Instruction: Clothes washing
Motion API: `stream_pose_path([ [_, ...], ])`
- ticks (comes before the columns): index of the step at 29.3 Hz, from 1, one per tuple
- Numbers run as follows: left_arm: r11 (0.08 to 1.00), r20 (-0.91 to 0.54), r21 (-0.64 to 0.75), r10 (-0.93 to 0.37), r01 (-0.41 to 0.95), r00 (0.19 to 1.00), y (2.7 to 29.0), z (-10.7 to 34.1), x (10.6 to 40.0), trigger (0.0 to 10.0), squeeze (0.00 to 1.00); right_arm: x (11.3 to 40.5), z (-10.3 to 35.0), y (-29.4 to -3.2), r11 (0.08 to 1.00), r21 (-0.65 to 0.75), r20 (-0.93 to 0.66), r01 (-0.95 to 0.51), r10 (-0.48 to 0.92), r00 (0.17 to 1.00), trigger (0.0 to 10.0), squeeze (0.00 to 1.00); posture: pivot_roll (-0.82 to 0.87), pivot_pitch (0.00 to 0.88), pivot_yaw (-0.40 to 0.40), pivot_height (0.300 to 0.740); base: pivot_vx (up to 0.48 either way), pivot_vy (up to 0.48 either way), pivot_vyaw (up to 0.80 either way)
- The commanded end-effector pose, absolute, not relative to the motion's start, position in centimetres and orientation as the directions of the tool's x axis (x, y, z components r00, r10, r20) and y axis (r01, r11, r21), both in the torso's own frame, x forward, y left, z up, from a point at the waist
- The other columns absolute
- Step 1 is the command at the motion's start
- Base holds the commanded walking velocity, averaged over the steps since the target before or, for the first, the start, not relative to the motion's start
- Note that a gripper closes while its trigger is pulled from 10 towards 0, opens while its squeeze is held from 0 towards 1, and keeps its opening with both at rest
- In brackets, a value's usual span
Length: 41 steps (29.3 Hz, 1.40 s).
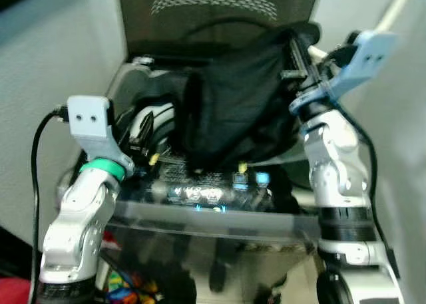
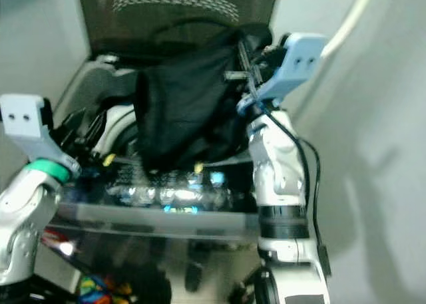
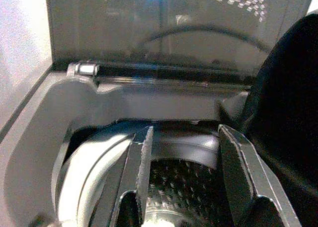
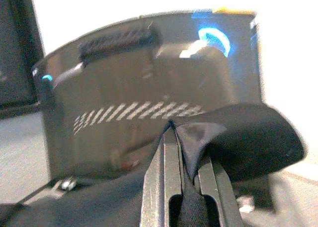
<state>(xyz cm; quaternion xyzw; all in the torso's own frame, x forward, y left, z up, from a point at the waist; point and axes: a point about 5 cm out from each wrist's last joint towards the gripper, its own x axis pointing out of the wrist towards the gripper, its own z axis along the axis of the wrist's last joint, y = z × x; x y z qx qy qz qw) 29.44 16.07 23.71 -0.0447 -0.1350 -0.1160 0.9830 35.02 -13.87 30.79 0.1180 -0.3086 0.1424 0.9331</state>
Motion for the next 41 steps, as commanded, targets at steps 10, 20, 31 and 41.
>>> stream_pose_path([
  [10,0.971,0.282,-0.089,-0.191,0.224,0.94,16.5,23.6,29.2,10.0,0.0,35.0,31.0,-13.2,0.927,0.112,0.615,-0.359,0.219,0.758,10.0,0.0,0.13,0.011,0.021,0.74,0.0,0.144,-0.24],
  [20,0.971,0.291,-0.079,-0.195,0.227,0.937,16.3,23.7,29.1,10.0,0.0,35.0,30.9,-13.1,0.924,0.106,0.612,-0.367,0.23,0.757,10.0,0.0,0.13,0.011,0.021,0.74,0.0,0.169,0.0],
  [31,0.971,0.29,-0.077,-0.195,0.226,0.937,16.4,23.7,29.0,10.0,0.0,35.8,35.5,-11.6,0.904,0.053,0.682,-0.425,0.278,0.676,10.0,0.0,0.14,0.021,0.02,0.74,0.0,0.0,0.0],
  [41,0.971,0.284,-0.067,-0.201,0.229,0.938,16.4,23.7,28.7,10.0,0.0,33.8,49.8,-12.9,0.915,0.016,0.891,-0.404,0.171,0.422,10.0,0.0,0.14,0.028,0.022,0.74,0.0,0.0,0.0],
])
